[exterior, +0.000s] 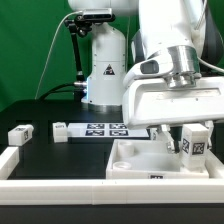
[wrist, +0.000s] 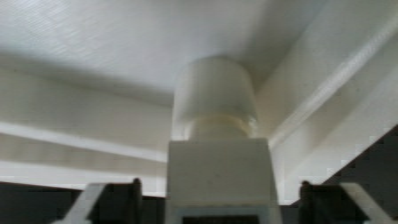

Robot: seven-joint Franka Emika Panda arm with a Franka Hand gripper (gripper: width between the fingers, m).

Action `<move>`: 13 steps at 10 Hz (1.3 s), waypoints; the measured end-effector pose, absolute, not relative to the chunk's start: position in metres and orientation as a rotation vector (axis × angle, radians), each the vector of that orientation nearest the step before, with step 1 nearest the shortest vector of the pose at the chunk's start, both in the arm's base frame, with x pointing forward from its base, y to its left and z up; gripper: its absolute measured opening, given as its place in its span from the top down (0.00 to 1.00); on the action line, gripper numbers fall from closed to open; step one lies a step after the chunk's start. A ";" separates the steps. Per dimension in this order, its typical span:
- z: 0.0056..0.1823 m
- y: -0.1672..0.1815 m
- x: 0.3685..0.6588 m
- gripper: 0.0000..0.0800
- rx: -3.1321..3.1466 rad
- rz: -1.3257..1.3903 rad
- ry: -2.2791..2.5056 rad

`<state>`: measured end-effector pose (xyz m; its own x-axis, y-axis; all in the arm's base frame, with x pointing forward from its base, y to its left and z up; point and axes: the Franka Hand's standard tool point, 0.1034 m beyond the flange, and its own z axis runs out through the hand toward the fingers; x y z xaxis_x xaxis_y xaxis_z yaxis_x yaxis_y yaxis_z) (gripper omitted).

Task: Assemble one leg

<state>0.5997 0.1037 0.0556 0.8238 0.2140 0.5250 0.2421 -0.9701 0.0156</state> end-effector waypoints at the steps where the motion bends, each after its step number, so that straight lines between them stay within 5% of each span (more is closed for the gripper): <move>1: 0.056 0.104 0.600 0.31 -2.950 -0.840 -0.369; 2: 0.056 0.104 0.600 0.21 -2.950 -0.840 -0.369; 4: 0.056 0.104 0.600 0.19 -2.951 -0.840 -0.369; 13: 0.077 0.103 0.616 0.19 -2.967 -0.692 -0.358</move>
Offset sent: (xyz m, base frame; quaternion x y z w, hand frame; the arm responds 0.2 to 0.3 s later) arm 0.0000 0.0000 0.0000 0.0000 0.0000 0.0000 1.0000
